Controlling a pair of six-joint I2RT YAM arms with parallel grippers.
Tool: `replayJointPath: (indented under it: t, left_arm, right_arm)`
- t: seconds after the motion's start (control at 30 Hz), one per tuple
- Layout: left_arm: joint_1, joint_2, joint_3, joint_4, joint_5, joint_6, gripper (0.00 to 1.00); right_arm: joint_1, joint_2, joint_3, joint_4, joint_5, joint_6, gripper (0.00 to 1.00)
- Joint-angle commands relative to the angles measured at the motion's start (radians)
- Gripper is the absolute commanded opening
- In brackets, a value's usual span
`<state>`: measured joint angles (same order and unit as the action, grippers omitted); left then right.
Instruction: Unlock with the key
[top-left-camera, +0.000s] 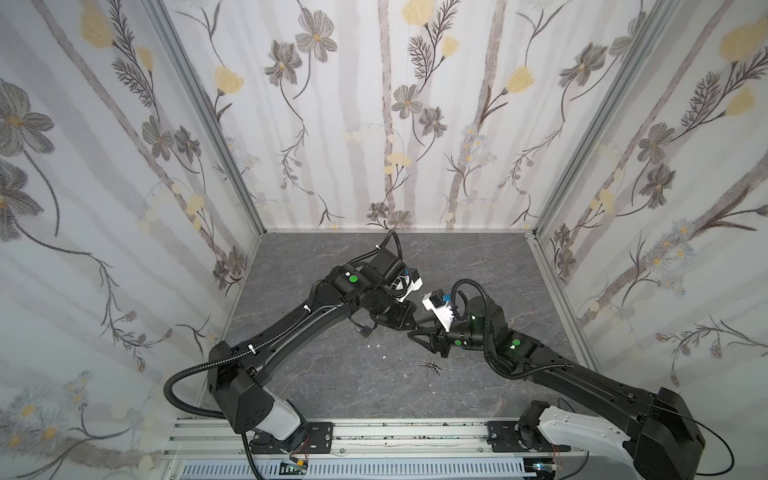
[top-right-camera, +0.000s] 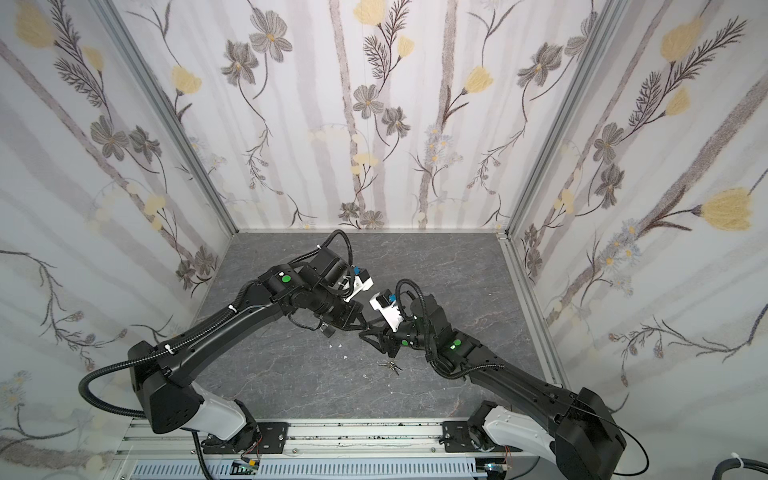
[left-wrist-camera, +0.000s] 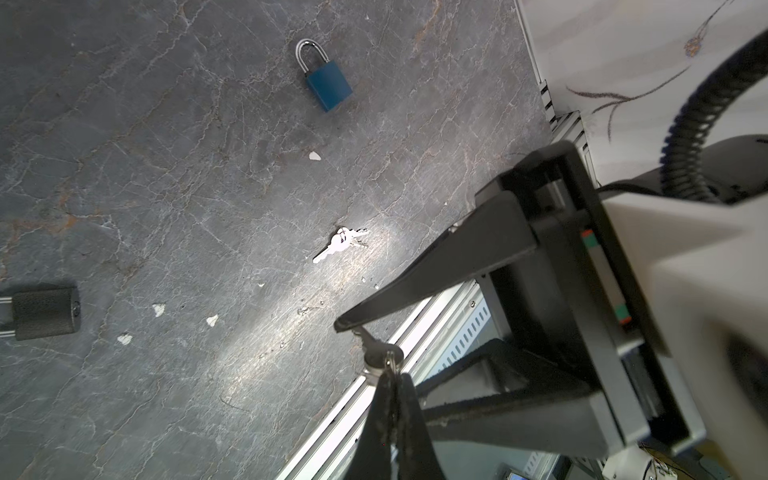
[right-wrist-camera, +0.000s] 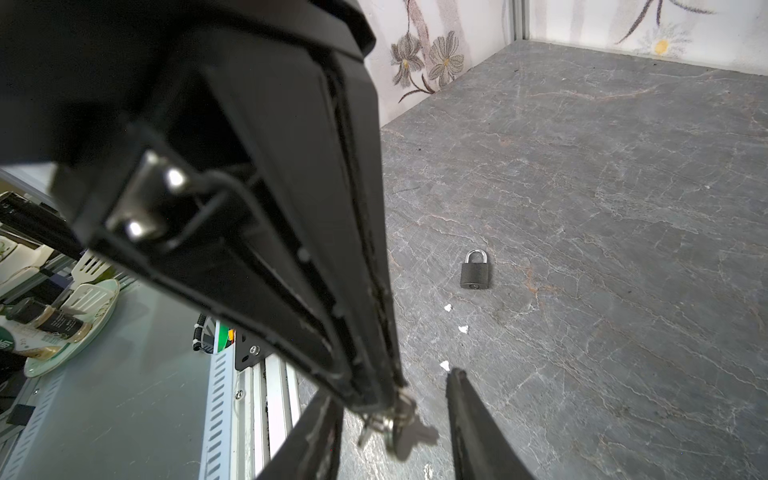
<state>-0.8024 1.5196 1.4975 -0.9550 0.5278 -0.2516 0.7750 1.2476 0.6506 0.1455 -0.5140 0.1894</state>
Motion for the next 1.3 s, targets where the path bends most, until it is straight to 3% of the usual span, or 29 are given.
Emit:
replayJointPath:
  t: [0.0,0.27,0.4,0.73,0.83,0.9,0.93,1.27]
  left_arm:
    - [-0.002,0.006,0.009,-0.013,0.009,0.015,0.00]
    - [-0.017,0.037,0.018,-0.057,-0.032,0.042,0.00]
    - [-0.027,0.053,0.023,-0.074,-0.054,0.051,0.00]
    - [-0.035,0.070,0.018,-0.072,-0.077,0.056,0.00]
    - [-0.035,0.066,0.016,-0.068,-0.081,0.054,0.00]
    - [-0.036,0.063,0.015,-0.070,-0.086,0.057,0.00]
    - [-0.036,0.062,0.016,-0.070,-0.089,0.057,0.00]
    - [-0.037,0.061,0.009,-0.077,-0.107,0.059,0.00]
  right_arm:
    - [0.002,0.017,0.021,0.017,-0.005,-0.021,0.37]
    - [0.002,0.057,0.075,-0.079,-0.051,-0.046,0.27]
    - [0.001,0.078,0.090,-0.134,-0.080,-0.063,0.13]
    - [0.001,0.095,0.129,-0.165,-0.082,-0.065,0.02]
    - [0.002,0.096,0.131,-0.169,-0.076,-0.060,0.09]
    - [0.002,0.097,0.139,-0.178,-0.076,-0.055,0.32]
    - [0.002,0.095,0.139,-0.178,-0.071,-0.051,0.35]
    - [0.001,0.081,0.150,-0.228,-0.107,-0.069,0.30]
